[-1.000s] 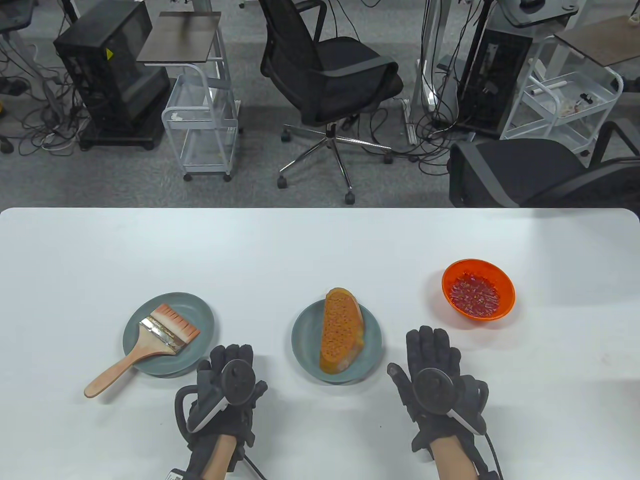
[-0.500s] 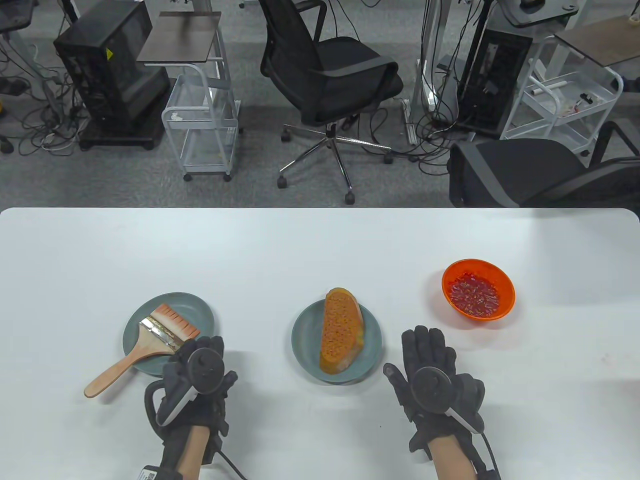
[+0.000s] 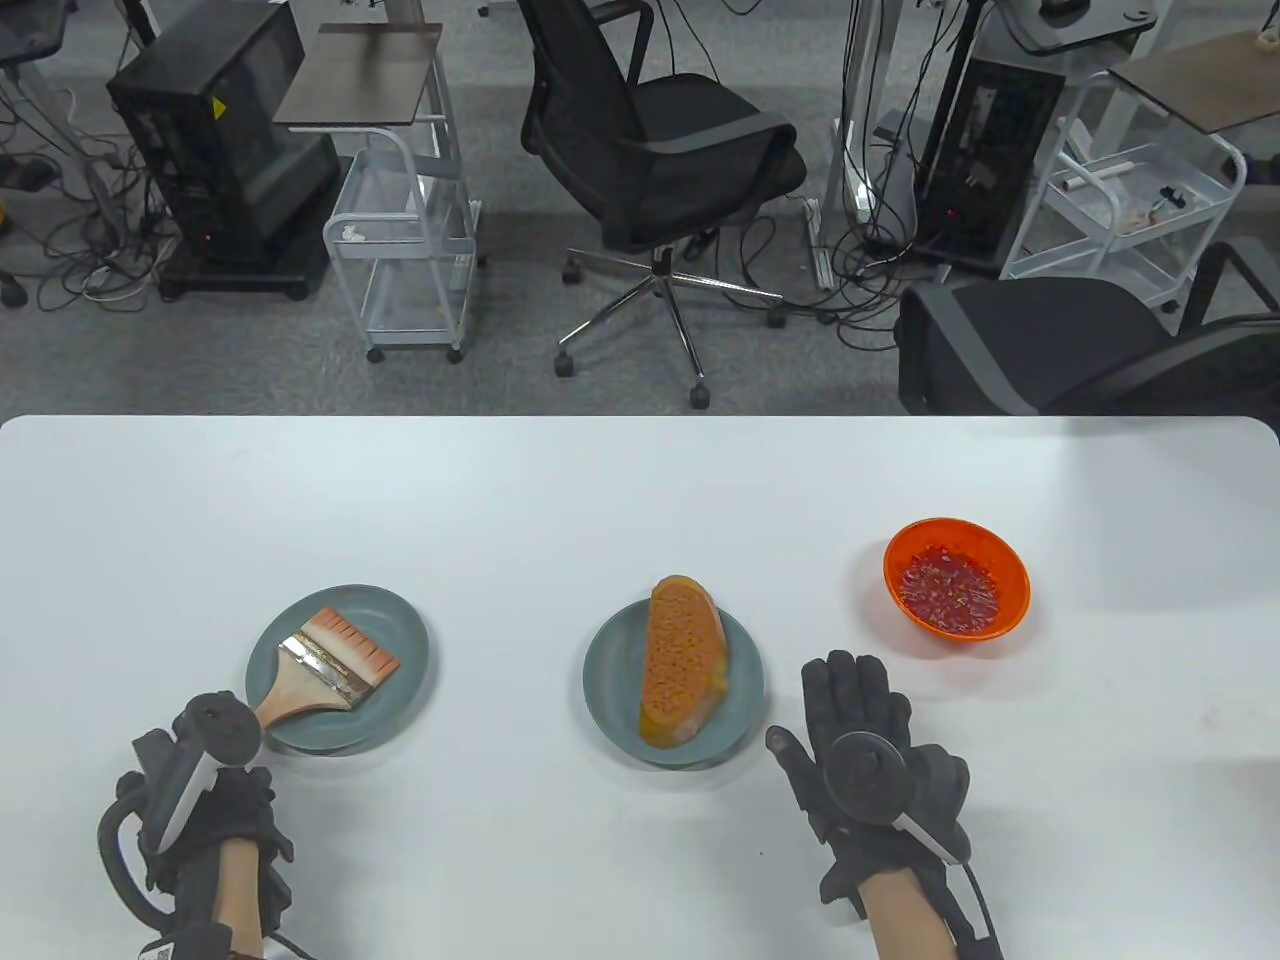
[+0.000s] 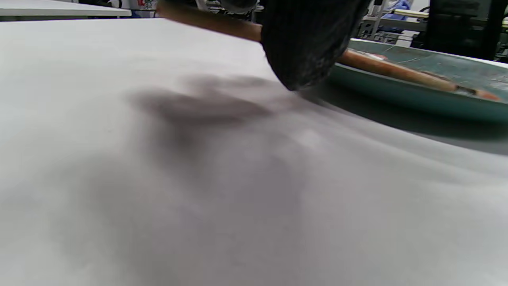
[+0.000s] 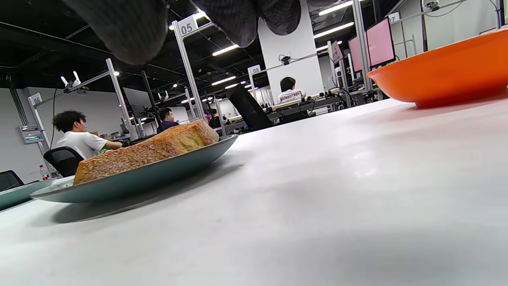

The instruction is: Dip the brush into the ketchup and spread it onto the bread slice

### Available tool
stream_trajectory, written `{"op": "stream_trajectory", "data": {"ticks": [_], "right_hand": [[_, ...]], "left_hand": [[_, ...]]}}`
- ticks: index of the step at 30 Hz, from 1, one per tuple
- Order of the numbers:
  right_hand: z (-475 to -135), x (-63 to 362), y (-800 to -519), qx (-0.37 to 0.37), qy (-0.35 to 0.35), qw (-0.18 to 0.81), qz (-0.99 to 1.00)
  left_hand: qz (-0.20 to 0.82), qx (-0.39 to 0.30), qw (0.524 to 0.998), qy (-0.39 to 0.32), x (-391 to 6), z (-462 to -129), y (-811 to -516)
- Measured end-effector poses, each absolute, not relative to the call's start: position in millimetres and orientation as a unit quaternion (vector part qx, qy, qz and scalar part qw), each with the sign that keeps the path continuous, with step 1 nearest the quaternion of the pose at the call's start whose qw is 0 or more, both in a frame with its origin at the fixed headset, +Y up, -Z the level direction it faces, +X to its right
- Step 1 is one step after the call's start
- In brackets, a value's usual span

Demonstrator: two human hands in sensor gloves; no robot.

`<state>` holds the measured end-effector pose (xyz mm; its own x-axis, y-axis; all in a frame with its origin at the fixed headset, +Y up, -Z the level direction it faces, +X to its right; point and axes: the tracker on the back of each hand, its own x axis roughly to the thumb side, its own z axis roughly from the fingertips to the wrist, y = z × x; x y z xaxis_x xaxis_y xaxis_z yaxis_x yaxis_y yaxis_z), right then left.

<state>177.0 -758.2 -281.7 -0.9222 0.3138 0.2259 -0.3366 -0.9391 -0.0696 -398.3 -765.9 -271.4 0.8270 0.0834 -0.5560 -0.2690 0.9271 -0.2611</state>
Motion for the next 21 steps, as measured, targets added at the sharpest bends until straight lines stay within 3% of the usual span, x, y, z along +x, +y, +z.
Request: {"op": "stream_trajectory", "data": {"ticks": [21], "right_hand": [[-282,180,-756,0.102,-0.048,0.175,0.978]], "left_hand": [[0.037,-0.154,0.952,0.262,-398,-284,-765]]}}
